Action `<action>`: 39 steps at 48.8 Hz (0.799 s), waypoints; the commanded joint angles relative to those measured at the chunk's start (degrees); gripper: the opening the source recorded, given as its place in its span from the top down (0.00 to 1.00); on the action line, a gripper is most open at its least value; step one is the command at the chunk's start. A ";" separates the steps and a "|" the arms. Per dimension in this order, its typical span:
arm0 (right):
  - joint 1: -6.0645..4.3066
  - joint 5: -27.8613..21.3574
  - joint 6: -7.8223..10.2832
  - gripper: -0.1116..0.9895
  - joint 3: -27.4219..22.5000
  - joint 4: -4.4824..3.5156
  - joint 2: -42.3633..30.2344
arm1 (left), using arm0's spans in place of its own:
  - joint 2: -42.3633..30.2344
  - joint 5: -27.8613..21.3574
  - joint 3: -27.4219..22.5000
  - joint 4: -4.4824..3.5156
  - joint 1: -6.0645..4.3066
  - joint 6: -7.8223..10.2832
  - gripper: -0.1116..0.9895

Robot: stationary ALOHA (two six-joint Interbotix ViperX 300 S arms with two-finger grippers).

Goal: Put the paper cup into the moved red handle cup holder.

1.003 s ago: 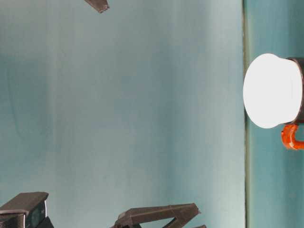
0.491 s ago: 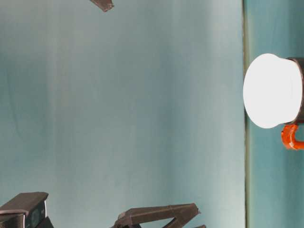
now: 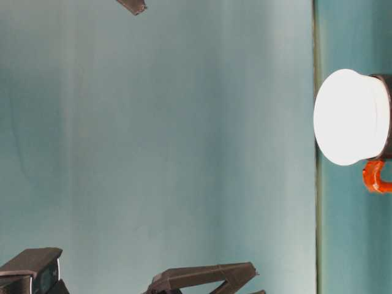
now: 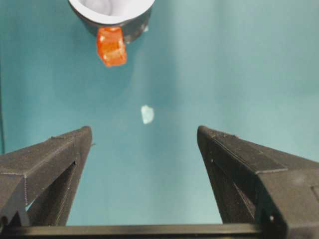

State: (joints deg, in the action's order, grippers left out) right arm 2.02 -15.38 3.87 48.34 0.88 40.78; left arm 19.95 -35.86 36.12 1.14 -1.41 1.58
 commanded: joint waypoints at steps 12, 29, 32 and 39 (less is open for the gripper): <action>0.18 1.85 3.08 0.14 -0.18 0.44 0.26 | 0.88 0.26 -0.62 0.09 -0.09 -0.09 0.04; 0.18 2.02 5.01 0.02 0.88 0.26 0.26 | 0.88 0.26 -0.62 0.09 -0.18 -0.09 0.04; 0.18 2.02 4.92 0.02 0.88 0.26 0.26 | 0.88 0.35 -0.62 0.09 -0.09 -0.09 0.04; 0.18 2.02 4.83 0.02 0.88 0.18 0.26 | 0.97 0.35 -0.62 0.09 -0.09 -0.09 0.04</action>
State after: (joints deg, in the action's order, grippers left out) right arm 2.02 -13.89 8.61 49.83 1.14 40.78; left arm 19.95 -35.86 36.12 1.05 -1.41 1.49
